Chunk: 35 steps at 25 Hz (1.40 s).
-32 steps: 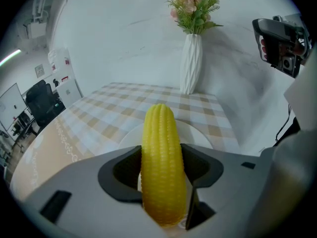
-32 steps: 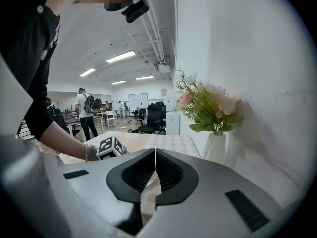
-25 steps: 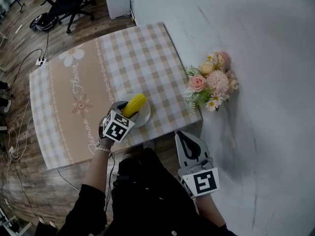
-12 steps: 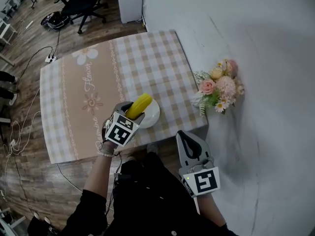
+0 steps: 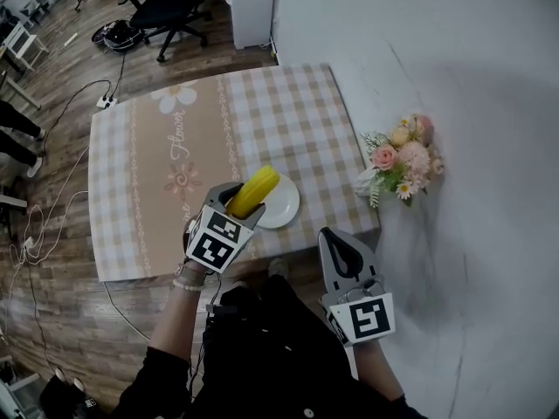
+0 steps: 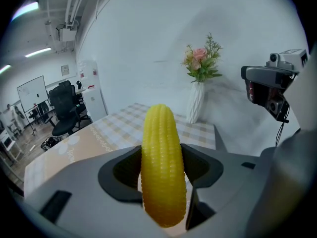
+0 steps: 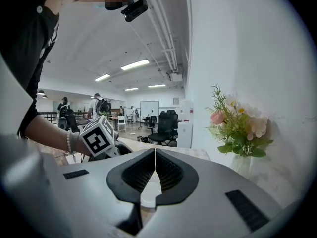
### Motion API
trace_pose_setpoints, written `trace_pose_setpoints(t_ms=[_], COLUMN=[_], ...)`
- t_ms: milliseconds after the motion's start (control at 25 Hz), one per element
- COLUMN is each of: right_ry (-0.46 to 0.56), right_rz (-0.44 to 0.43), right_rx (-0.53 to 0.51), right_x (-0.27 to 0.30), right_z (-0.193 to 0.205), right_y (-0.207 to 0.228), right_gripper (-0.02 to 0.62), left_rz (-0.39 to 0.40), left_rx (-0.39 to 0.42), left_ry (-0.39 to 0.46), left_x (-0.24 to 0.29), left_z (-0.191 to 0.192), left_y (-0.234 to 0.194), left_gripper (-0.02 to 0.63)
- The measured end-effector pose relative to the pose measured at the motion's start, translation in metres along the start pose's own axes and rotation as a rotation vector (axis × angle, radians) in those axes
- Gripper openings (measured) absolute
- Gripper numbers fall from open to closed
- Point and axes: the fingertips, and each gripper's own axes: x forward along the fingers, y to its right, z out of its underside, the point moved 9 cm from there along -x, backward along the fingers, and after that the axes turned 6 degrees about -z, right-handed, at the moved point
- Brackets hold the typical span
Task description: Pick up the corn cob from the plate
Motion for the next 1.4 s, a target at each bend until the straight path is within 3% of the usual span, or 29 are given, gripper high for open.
trace_pose_setpoints(t_ms=[280, 600, 1400], right_ry=[0.013, 0.045, 0.134], right_rz=[-0.027, -0.074, -0.177], right_rx=[-0.027, -0.06, -0.129], right_x=[0.01, 0.025, 0.061], right_z=[-0.011, -0.022, -0.055], right_y=[-0.01, -0.018, -0.037], right_gripper=[0.041, 0.041, 0.041], left_rz=[-0.025, -0.076, -0.237], left_rx=[-0.016, 0.03, -0.065], left_ry=[0.033, 0.063, 0.122], left_x=[-0.031, -0.065, -0.144], left_z=[0.001, 0.0, 0.019], left_y=[0.0, 0.0, -0.011], left_gripper=[0.252, 0.252, 0.252])
